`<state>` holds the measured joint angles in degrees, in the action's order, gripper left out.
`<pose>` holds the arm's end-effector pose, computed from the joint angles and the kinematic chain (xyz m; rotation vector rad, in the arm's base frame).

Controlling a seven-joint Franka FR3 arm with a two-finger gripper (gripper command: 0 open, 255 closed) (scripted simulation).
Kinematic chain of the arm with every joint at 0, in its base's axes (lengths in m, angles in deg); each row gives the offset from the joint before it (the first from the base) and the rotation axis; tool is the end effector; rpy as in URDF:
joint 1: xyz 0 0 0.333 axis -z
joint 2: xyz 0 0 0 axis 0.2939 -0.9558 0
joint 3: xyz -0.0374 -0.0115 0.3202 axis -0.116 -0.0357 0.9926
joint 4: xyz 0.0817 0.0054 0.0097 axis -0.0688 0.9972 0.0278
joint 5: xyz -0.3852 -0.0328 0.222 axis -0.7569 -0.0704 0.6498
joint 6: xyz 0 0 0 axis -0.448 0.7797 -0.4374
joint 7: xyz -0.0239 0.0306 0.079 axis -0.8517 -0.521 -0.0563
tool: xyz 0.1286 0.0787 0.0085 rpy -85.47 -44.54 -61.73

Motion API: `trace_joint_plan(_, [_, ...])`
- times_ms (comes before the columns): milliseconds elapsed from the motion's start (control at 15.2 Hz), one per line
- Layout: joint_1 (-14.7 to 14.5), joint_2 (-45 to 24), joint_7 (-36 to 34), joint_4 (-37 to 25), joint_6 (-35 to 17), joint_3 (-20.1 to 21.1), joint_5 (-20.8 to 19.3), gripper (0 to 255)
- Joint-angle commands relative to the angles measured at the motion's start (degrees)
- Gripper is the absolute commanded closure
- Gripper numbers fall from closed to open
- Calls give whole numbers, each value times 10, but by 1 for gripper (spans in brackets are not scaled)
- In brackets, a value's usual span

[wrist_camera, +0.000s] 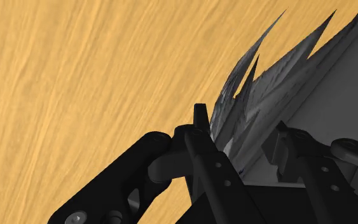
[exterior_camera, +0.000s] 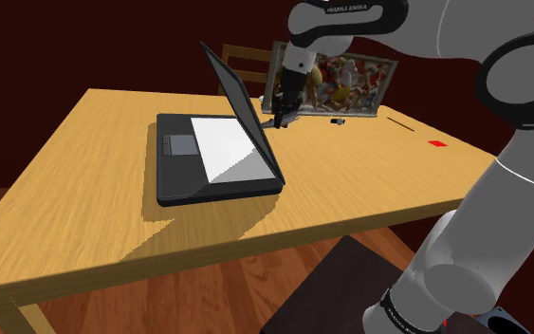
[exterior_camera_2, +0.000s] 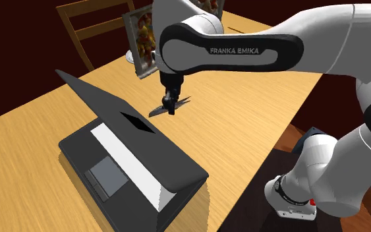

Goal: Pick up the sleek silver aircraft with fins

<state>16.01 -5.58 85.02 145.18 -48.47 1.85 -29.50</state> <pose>0.5947 -0.0902 0.4998 -2.9960 -0.0538 0.0292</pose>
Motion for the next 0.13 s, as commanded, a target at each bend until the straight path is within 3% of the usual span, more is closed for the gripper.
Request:
trace_joint_plan(0, [0,-1,-1,-10,9,0,0,255])
trace_joint_plan(66, [0,-1,-1,-10,9,0,0,255])
